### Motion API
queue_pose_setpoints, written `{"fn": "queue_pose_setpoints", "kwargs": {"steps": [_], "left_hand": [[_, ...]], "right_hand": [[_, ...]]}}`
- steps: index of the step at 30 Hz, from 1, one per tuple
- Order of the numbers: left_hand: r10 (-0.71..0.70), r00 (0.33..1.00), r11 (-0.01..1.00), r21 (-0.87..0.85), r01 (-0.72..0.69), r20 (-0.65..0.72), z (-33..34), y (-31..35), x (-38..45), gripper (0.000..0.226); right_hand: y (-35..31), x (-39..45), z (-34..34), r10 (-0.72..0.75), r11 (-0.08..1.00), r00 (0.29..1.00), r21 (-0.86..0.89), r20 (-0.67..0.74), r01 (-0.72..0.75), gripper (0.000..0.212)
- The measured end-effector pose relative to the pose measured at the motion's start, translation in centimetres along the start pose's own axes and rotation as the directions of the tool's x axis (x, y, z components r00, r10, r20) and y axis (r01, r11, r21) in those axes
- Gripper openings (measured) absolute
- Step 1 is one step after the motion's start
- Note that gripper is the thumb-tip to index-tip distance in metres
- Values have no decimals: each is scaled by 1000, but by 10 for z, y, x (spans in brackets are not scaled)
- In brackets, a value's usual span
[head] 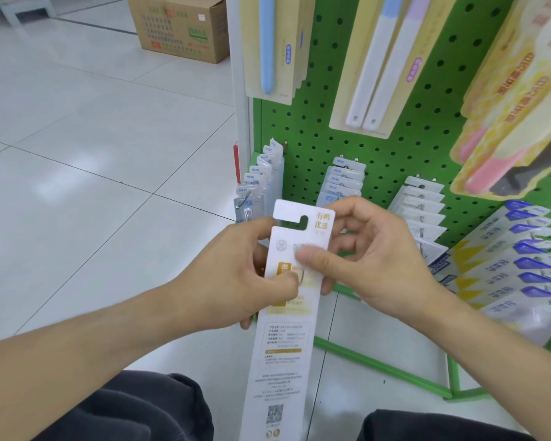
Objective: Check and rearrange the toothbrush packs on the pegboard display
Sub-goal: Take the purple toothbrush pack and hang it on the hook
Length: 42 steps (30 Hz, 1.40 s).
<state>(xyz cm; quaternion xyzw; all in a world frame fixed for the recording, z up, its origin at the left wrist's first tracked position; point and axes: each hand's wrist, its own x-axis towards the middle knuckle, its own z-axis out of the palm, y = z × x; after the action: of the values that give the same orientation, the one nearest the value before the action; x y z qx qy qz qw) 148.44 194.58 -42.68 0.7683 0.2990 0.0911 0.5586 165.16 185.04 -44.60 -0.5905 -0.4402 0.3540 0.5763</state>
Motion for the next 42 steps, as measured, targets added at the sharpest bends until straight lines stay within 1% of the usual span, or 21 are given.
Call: {"fn": "queue_pose_setpoints", "kwargs": {"steps": [2, 4, 6, 7, 9, 10, 12, 14, 16, 20, 22, 23, 24, 26, 27, 30, 32, 36, 38, 40, 42], "left_hand": [[36, 998, 999, -19, -35, 43, 0, 1, -2, 28], [50, 997, 998, -38, -48, 58, 1, 2, -3, 23], [46, 999, 997, -59, -45, 16, 2, 0, -2, 22], [52, 998, 998, -42, -53, -32, 2, -3, -1, 25], [94, 985, 993, 85, -82, -147, 2, -9, 2, 37], [140, 974, 979, 174, -108, -180, 1, -13, 3, 44], [255, 956, 914, 360, -188, -148, 2, -17, 1, 62], [338, 940, 827, 494, -269, -53, 5, -18, -3, 74], [384, 923, 771, 556, -310, -18, 10, -21, -3, 71], [460, 887, 739, 574, -354, -46, 19, -19, -6, 47], [459, 886, 757, 552, -350, -68, 24, -16, -10, 28], [425, 900, 791, 521, -321, -92, 25, -16, -11, 22], [387, 915, 832, 470, -294, -112, 27, -17, -13, 22], [313, 940, 911, 321, -258, -132, 35, -12, -19, 22], [285, 948, 941, 228, -249, -143, 41, -8, -22, 19], [217, 970, 975, -24, -221, -111, 61, 7, -31, 16], [208, 973, 972, -88, -216, -97, 78, 16, -34, 16], [135, 988, 957, -248, -150, -75, 118, 38, -34, 15], [138, 990, 958, -254, -136, -11, 140, 47, -31, 14], [184, 982, 960, -222, -170, 44, 166, 53, -29, 13], [230, 971, 953, -218, -210, 71, 192, 59, -23, 12]], "right_hand": [[-3, -1, 0, -8, 999, 1000, 31, -29, 9, 25], [-6, -1, 1, -5, 999, 998, 33, -66, 7, 23], [-8, -2, 1, 18, 999, 994, 31, -106, -14, 20], [-9, -3, -1, 34, 999, 992, 40, -123, -29, 17], [-10, -4, -4, 63, 997, 987, 60, -148, -54, 10], [-10, -4, -5, 74, 996, 985, 65, -155, -64, 11], [-12, -7, -8, 95, 993, 985, 81, -142, -84, 18], [-15, -10, -9, 114, 988, 988, 113, -108, -102, 22], [-17, -14, -11, 150, 976, 986, 172, -76, -135, 26], [-22, -21, -18, 211, 933, 977, 290, 33, -212, 35], [-24, -27, -26, 189, 936, 979, 288, 79, -204, 41], [-24, -31, -31, 161, 960, 984, 218, 81, -175, 41], [-23, -36, -36, 120, 986, 990, 109, 81, -128, 39], [-17, -49, -46, 60, 996, 991, -80, 122, -50, 31], [-13, -57, -50, 63, 991, 985, -127, 161, -42, 29], [-4, -85, -58, 121, 979, 964, -187, 238, -77, 34], [-4, -101, -66, 177, 957, 955, -270, 238, -110, 35], [-5, -136, -89, 331, 841, 907, -517, 260, -159, 14], [-1, -155, -101, 377, 818, 894, -540, 243, -198, 9], [3, -178, -112, 398, 820, 895, -516, 204, -247, 4], [5, -201, -126, 424, 827, 898, -456, 121, -329, 9]]}}
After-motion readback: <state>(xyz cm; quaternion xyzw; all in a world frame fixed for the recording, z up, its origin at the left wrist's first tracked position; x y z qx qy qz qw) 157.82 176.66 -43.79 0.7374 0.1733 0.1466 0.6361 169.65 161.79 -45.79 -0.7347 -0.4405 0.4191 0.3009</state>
